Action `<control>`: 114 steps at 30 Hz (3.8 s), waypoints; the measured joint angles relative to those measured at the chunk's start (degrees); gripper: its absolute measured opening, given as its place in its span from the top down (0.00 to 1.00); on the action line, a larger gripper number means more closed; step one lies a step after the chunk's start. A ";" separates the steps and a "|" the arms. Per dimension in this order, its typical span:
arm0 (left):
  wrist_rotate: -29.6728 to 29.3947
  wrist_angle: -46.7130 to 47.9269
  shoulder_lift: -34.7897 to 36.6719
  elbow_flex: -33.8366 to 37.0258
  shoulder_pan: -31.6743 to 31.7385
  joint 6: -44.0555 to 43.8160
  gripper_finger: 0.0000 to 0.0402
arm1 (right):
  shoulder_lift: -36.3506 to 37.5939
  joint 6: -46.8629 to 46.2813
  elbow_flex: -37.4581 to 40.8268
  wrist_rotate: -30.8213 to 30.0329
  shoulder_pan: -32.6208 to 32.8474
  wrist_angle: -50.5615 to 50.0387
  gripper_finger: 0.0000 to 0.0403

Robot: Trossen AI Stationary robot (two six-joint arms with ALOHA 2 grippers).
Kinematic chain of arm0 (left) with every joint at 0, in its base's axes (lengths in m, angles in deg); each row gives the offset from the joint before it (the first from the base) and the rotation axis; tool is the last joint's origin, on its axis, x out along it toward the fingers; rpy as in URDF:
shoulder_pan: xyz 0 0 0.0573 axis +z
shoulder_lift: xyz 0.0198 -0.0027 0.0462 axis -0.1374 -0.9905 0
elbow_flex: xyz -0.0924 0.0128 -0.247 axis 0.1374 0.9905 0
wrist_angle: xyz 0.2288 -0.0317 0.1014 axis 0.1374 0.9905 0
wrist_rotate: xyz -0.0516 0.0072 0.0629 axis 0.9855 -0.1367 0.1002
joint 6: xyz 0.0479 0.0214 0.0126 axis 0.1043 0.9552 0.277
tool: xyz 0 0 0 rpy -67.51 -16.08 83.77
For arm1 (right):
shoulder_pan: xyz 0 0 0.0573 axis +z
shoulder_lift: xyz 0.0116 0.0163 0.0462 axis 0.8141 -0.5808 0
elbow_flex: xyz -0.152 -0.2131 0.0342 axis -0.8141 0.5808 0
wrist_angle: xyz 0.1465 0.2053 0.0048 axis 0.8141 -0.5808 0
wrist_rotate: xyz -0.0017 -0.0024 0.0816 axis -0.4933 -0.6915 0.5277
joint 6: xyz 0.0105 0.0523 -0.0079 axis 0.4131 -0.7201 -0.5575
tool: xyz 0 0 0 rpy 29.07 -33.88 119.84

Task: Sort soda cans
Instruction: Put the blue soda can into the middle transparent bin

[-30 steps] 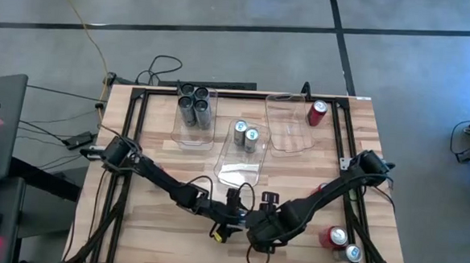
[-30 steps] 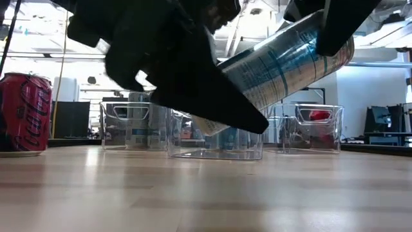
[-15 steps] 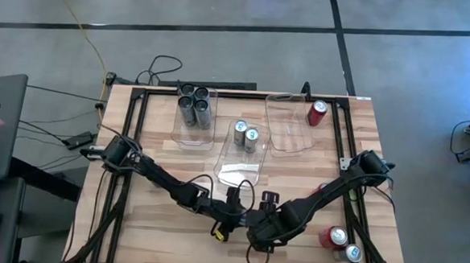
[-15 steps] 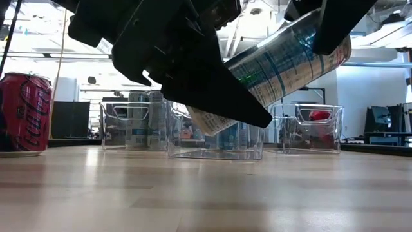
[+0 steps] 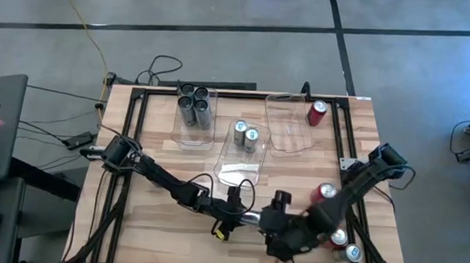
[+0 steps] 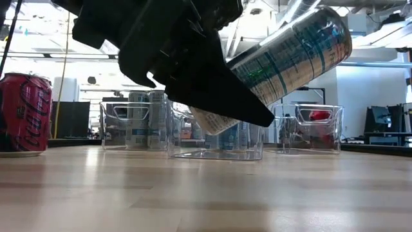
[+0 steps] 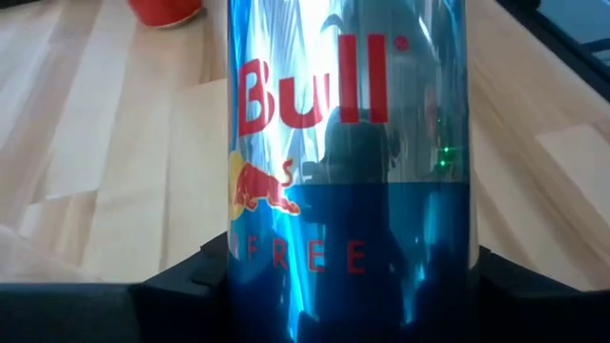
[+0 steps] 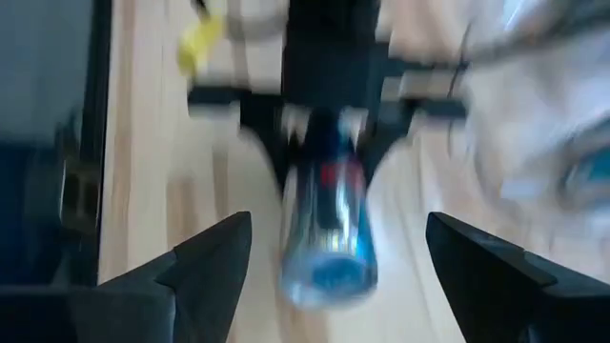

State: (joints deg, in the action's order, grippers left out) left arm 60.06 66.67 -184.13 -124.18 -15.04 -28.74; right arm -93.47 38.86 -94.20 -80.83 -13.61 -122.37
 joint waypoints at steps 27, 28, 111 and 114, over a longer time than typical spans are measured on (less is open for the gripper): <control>2.95 -1.36 0.07 -0.04 -0.69 0.92 0.45 | 5.74 -4.45 18.10 -16.60 6.40 22.88 0.12; 3.25 -1.58 0.07 -0.04 -0.88 0.94 0.45 | 6.04 -5.16 18.06 -16.63 6.41 22.32 0.12; -23.18 15.64 39.53 28.31 1.43 -10.88 0.26 | -0.66 33.24 -8.15 21.83 -40.21 -14.05 0.43; -19.35 13.01 37.66 29.18 3.52 -11.55 0.26 | -3.48 36.64 -8.15 24.44 -42.19 -11.87 0.43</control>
State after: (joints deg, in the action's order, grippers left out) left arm 40.71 79.68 -146.47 -95.00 -11.52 -40.29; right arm -96.96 75.50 -102.35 -56.39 -55.80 -134.24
